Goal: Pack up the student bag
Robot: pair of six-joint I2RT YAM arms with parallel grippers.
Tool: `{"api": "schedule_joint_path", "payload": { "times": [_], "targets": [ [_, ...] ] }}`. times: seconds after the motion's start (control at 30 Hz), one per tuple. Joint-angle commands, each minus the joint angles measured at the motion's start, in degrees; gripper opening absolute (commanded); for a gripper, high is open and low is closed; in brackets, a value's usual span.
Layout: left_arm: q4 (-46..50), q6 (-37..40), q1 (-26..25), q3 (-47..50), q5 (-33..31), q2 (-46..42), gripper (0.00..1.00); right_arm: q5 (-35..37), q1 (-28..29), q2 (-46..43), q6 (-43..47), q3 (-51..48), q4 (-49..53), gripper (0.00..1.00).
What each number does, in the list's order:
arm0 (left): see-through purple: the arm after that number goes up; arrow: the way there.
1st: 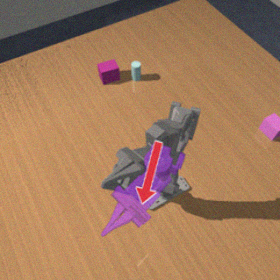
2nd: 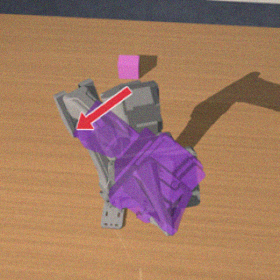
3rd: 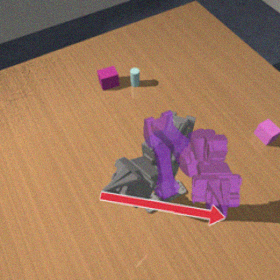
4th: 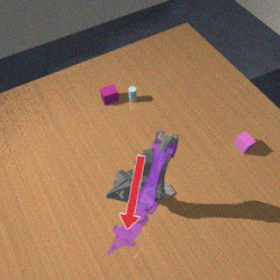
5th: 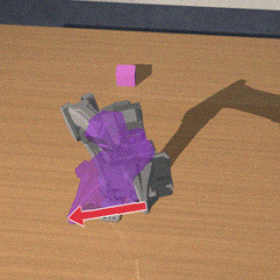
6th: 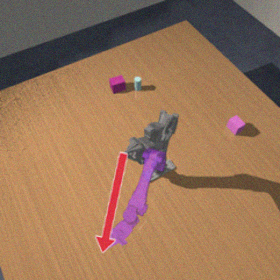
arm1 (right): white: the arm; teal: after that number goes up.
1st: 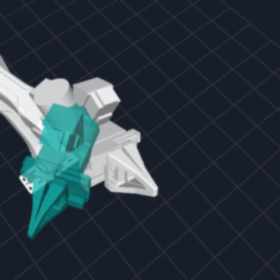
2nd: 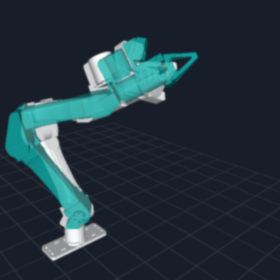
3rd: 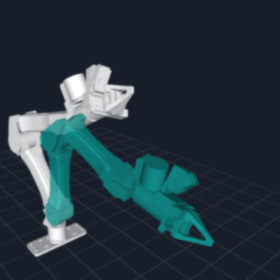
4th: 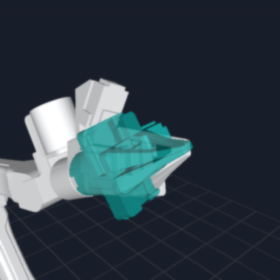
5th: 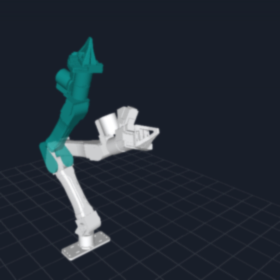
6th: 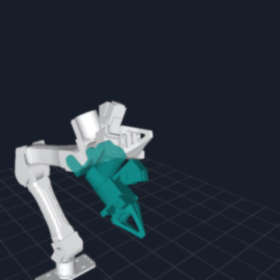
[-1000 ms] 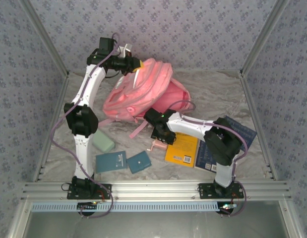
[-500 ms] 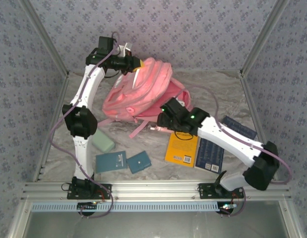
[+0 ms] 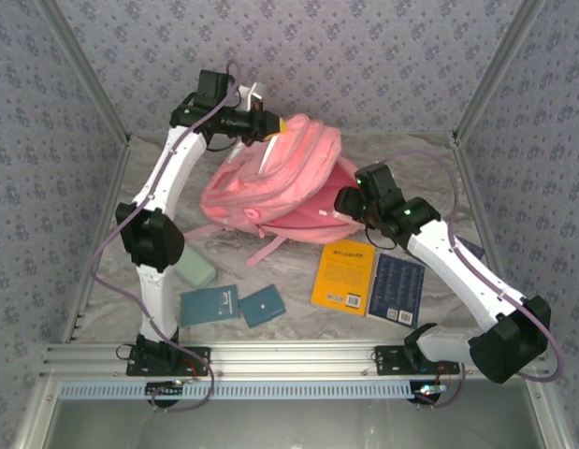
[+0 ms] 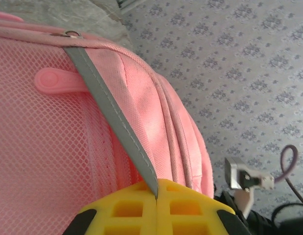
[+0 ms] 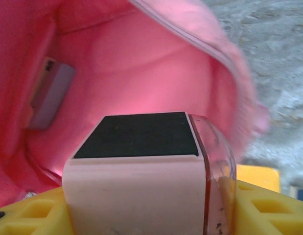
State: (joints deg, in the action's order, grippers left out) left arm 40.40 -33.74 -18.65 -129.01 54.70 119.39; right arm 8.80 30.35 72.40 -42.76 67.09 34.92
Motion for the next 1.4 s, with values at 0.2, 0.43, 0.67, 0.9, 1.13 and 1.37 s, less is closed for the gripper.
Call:
{"api": "schedule_joint_path", "payload": {
  "times": [0.2, 0.43, 0.67, 0.9, 1.13, 1.37],
  "targets": [
    [-12.9, -0.7, -0.2, 2.6, 10.2, -9.2, 0.0, -12.9, -1.0, 10.9, -3.3, 0.4, -19.9, 0.39],
    [-16.7, -2.0, -0.1, 3.2, 12.8, -8.2, 0.0, -17.3, -0.2, 21.0, -8.9, 4.5, -27.8, 0.4],
    [-16.8, -0.8, -0.8, 3.4, 13.6, -6.8, 0.0, -23.1, 2.5, 30.3, -16.4, 9.4, -33.9, 0.45],
    [-16.2, -0.1, -0.3, 3.3, 13.5, -4.4, 0.0, -29.5, 4.6, 39.0, -25.0, 12.0, -45.4, 0.54],
    [-16.4, -1.0, 2.0, 3.9, 12.6, -3.0, 0.0, -34.7, 7.2, 41.3, -20.3, 13.3, -46.7, 0.69],
    [-16.3, -1.3, 3.2, 4.0, 11.9, -2.2, 0.0, -36.5, 8.0, 38.3, -13.3, 10.4, -45.2, 0.84]
  ]
}}
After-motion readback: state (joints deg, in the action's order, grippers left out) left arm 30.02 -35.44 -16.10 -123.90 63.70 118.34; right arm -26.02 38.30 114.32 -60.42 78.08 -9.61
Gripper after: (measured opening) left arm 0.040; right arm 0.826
